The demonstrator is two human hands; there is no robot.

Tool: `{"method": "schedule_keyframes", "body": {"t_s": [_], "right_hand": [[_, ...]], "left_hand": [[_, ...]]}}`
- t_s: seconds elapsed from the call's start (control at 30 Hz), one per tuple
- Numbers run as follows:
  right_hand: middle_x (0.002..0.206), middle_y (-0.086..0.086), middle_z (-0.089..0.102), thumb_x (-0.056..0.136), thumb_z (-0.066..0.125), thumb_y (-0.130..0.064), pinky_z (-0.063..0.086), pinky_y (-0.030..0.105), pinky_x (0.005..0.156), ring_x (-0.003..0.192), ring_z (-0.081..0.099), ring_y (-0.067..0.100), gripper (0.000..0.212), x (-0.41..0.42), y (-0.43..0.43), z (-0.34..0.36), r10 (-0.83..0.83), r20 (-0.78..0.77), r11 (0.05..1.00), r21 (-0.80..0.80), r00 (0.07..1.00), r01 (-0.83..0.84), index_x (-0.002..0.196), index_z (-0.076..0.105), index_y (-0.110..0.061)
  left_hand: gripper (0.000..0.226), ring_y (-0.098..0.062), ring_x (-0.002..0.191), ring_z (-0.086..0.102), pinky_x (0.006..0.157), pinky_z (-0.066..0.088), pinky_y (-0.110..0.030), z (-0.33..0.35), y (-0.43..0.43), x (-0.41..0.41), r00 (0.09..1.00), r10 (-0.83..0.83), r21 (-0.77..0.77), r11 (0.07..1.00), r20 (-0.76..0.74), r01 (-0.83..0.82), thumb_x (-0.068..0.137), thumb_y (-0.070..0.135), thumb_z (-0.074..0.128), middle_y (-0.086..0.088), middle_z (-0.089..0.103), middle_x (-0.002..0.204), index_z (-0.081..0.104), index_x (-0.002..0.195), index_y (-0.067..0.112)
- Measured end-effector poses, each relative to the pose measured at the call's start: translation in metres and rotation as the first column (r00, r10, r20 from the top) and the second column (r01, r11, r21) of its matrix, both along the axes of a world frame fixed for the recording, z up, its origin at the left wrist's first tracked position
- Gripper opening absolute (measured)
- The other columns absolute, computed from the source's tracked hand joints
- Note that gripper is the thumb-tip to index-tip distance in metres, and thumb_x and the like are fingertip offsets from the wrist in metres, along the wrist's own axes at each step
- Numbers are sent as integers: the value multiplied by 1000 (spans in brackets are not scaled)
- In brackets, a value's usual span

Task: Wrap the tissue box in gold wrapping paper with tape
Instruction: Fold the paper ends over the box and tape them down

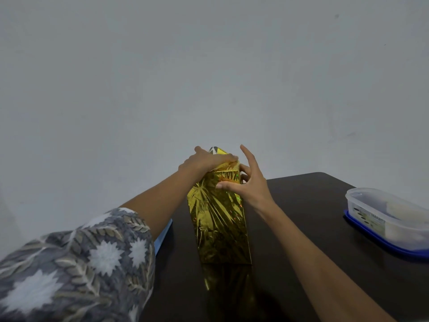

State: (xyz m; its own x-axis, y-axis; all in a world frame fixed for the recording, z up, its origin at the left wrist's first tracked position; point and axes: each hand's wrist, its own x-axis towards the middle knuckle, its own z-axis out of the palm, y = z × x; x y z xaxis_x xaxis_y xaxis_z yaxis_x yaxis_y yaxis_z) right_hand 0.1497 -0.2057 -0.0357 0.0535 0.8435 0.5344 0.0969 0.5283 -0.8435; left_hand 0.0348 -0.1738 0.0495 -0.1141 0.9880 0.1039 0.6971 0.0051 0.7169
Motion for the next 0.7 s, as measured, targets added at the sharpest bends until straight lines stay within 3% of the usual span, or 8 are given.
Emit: {"method": "schedule_keyframes", "body": {"t_s": [0.07,0.17,0.2,0.27,0.33,0.47,0.6,0.7], "right_hand": [[139,11,48,52,86,-36,39,41,107,128,44,24,115,0,-1,0,8,-6,1000,-8,1000,-8,146,20,-38],[140,14,47,42,82,-46,40,49,106,129,45,27,121,-2,-3,0,31,-23,999,-14,999,-31,144,18,-42],[140,13,46,42,82,-45,40,49,106,129,45,27,121,-3,-3,1,37,-19,999,-11,999,-37,144,18,-42],[141,13,46,43,81,-45,40,49,105,129,45,26,121,-5,-2,1,43,0,999,-16,999,-43,145,16,-43],[143,12,44,44,82,-44,39,49,106,130,44,26,122,-2,-3,2,52,20,998,-21,998,-52,145,13,-45],[145,0,40,64,81,-16,30,29,106,128,38,8,119,12,-2,4,133,14,990,-46,991,-132,149,1,-36],[136,-13,35,71,76,-21,26,42,114,131,31,9,117,25,10,-3,154,-23,980,-123,988,-156,148,-11,-38],[150,1,34,61,71,-43,22,43,112,139,30,20,123,20,15,-12,141,-65,966,-210,988,-152,145,-18,-38]], "left_hand": [[124,-34,123,48,99,45,-46,5,-4,-4,996,-59,-28,998,66,61,53,70,75,-16,40,142,19,146,9],[82,-16,81,68,65,56,-29,15,-9,-15,960,-181,-55,979,214,197,67,53,76,-10,62,111,48,129,6],[83,-17,81,68,61,56,-28,15,-10,-18,965,-174,-65,980,196,190,69,47,77,-10,62,111,45,132,5],[104,-27,108,59,81,55,-38,9,-9,-19,983,-130,-72,988,132,140,65,49,80,-15,49,133,26,143,6],[104,-31,124,47,97,47,-42,6,-10,-12,983,-167,-71,982,78,173,68,62,71,-14,41,143,25,146,11],[68,-24,114,51,81,46,-39,19,-14,-31,942,-194,-86,971,275,224,89,67,35,-7,52,128,43,133,16],[37,-14,73,64,64,52,-31,-6,-1,-87,806,-231,-34,954,545,296,100,23,42,-1,67,89,46,136,16],[43,-10,64,68,58,56,-25,-44,-4,-101,700,-337,42,914,629,403,94,-2,45,1,71,78,49,130,21]]}}
